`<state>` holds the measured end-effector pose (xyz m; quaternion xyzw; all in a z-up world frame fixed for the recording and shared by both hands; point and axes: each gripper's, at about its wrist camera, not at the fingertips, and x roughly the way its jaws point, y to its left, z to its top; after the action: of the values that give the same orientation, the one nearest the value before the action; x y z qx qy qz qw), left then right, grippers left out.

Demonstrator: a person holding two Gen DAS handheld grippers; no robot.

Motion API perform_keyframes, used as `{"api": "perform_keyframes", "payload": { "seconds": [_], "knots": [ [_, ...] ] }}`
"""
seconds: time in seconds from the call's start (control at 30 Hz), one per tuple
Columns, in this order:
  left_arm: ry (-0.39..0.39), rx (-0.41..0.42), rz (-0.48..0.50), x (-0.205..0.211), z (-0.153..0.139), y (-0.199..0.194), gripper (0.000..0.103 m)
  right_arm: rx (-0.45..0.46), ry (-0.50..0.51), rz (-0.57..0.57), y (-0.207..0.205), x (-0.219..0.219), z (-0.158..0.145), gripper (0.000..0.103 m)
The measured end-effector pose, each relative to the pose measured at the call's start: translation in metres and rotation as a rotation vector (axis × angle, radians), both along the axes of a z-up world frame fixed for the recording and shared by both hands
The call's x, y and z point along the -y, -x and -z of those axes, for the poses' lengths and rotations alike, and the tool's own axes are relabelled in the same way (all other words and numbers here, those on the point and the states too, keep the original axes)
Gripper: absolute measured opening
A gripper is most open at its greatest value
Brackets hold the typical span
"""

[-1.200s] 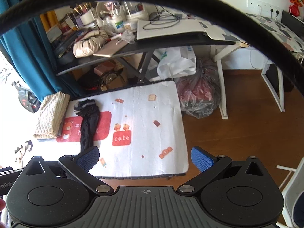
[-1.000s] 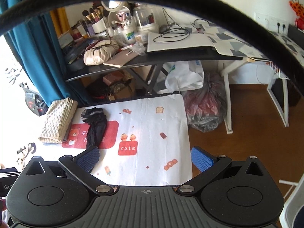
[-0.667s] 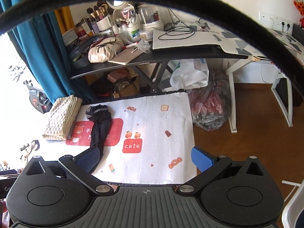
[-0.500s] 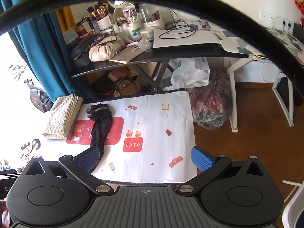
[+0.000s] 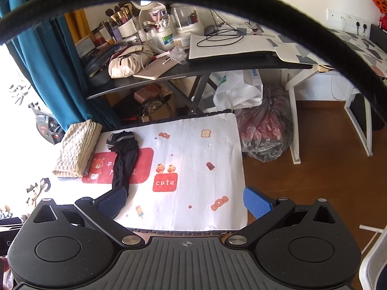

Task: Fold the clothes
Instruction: 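Move both grippers toward the black trousers on the white mat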

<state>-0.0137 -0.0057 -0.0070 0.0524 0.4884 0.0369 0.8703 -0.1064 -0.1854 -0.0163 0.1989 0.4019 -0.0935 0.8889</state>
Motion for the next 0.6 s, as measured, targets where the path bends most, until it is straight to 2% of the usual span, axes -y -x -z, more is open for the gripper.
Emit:
{"api": "perform_keyframes", "payload": {
  "seconds": [0.6],
  "knots": [
    [-0.001,-0.002,0.000,0.0009,-0.0010,0.0020,0.102,-0.011,0.000,-0.010,-0.0009,0.0023,0.0018,0.102]
  ]
}}
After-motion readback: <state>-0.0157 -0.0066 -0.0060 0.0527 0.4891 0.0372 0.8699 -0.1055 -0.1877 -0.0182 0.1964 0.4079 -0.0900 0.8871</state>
